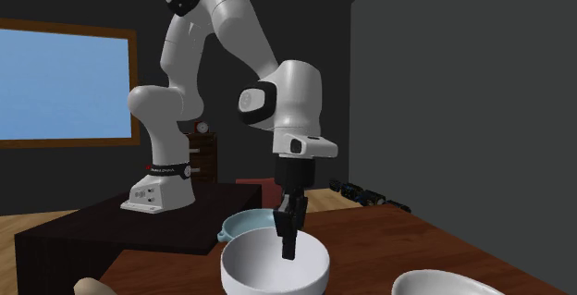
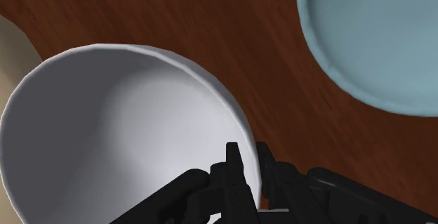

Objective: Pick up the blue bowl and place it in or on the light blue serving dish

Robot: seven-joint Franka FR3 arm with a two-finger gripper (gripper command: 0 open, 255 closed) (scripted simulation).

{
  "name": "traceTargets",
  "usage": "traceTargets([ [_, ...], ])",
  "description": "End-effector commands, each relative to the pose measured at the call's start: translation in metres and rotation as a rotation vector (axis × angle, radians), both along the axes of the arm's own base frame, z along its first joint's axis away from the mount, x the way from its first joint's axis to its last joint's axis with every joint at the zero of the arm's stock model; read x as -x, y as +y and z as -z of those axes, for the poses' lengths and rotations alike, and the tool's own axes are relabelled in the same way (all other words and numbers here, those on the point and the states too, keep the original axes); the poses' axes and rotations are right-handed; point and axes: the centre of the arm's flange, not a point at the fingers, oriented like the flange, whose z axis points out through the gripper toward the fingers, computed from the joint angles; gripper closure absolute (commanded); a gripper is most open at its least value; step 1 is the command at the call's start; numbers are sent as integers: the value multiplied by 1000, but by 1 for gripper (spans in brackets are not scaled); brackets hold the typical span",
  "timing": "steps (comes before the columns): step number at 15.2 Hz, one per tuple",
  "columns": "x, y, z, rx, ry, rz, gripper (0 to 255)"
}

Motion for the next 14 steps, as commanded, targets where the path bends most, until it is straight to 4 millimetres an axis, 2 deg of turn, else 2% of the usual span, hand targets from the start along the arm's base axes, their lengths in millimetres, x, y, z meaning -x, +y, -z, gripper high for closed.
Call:
traceTargets([
  [1,0,0,1,0,1,0,255],
  [5,0,0,1,0,1,0,255],
  [14,0,0,-47,0,1,0,255],
])
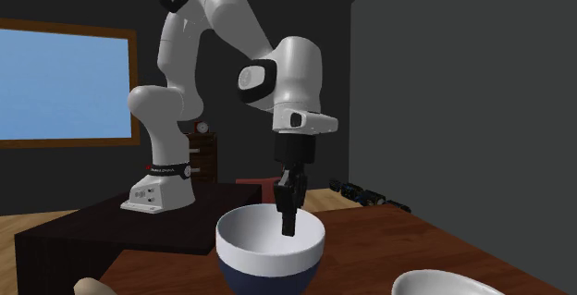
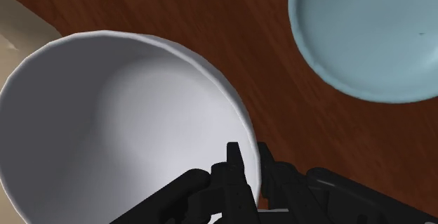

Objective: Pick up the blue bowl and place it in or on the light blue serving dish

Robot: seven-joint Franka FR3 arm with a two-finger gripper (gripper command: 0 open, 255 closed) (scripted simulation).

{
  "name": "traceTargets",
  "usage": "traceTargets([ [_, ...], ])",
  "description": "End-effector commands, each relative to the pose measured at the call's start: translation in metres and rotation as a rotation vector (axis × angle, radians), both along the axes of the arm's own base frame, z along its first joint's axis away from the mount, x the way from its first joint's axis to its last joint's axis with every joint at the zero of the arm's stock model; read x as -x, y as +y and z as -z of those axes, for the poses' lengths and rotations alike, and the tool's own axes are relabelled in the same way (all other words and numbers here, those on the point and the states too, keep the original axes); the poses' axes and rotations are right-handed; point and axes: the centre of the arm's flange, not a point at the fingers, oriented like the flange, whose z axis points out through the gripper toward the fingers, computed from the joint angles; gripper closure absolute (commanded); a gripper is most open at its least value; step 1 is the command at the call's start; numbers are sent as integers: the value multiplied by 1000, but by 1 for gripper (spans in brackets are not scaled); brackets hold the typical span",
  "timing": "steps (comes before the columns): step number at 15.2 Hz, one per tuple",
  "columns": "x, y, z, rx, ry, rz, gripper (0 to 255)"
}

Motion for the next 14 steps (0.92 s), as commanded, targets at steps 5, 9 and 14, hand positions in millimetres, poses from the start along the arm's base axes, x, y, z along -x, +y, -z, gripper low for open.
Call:
traceTargets([
  [5,0,0,-31,0,0,0,255],
  [9,0,0,-52,0,0,0,255],
  [14,0,0,-78,0,0,0,255],
])
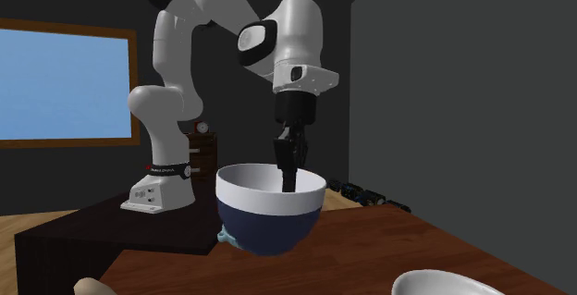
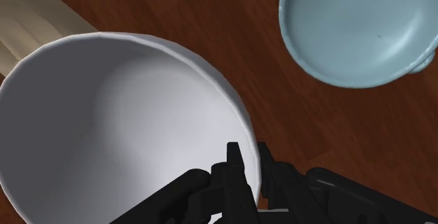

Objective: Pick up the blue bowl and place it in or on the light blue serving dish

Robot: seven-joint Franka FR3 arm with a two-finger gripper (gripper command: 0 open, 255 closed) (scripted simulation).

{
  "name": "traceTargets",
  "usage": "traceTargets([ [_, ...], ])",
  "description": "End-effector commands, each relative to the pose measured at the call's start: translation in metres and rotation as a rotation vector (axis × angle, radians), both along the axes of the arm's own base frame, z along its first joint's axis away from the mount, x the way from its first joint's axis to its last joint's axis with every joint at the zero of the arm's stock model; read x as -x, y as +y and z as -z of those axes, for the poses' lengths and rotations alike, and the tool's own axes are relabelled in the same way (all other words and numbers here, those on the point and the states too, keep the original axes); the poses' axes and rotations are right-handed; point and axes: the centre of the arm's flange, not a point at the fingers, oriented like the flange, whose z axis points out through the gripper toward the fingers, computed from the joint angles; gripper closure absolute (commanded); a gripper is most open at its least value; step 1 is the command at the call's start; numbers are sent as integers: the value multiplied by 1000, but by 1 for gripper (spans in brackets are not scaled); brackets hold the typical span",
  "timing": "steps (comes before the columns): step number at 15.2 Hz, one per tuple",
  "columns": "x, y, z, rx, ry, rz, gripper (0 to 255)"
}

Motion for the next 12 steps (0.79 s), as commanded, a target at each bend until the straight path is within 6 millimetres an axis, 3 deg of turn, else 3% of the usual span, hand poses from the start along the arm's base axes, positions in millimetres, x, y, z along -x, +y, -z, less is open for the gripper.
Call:
traceTargets([
  [1,5,12,-7,0,0,0,255],
  [12,53,149,-20,0,0,0,255],
])
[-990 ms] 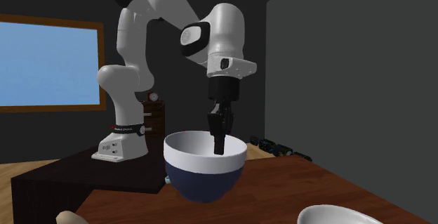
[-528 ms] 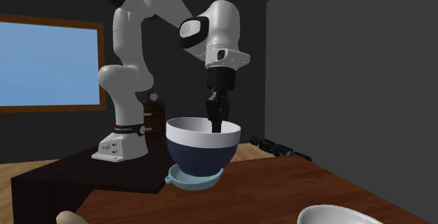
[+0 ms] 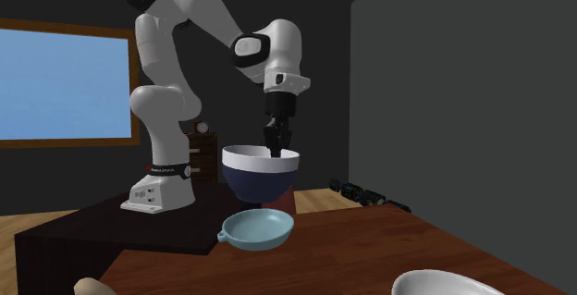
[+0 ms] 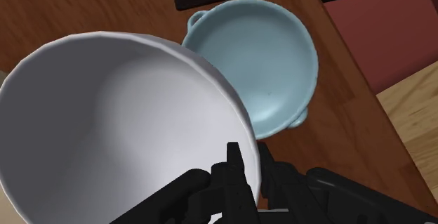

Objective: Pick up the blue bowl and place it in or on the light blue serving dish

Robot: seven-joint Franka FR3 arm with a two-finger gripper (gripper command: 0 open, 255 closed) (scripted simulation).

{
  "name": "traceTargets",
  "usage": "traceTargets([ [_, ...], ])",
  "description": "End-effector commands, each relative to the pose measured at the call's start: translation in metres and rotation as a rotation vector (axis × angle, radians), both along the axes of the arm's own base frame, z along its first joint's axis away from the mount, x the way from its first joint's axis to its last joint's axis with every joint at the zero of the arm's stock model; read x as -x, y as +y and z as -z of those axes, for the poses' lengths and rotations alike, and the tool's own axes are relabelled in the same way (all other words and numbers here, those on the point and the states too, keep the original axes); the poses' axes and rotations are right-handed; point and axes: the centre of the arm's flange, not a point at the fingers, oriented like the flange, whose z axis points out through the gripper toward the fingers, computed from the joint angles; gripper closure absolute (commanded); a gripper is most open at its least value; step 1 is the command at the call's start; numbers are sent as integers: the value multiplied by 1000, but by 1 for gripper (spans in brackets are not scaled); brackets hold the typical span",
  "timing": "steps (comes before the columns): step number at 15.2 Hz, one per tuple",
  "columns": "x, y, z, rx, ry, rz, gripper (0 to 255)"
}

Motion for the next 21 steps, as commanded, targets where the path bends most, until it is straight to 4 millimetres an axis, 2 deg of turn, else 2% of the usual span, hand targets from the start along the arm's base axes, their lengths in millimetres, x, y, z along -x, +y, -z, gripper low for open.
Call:
traceTargets([
  [1,9,26,-5,2,0,1,255],
  [5,26,75,-9,2,0,1,255],
  [21,26,75,75,2,0,1,255],
])
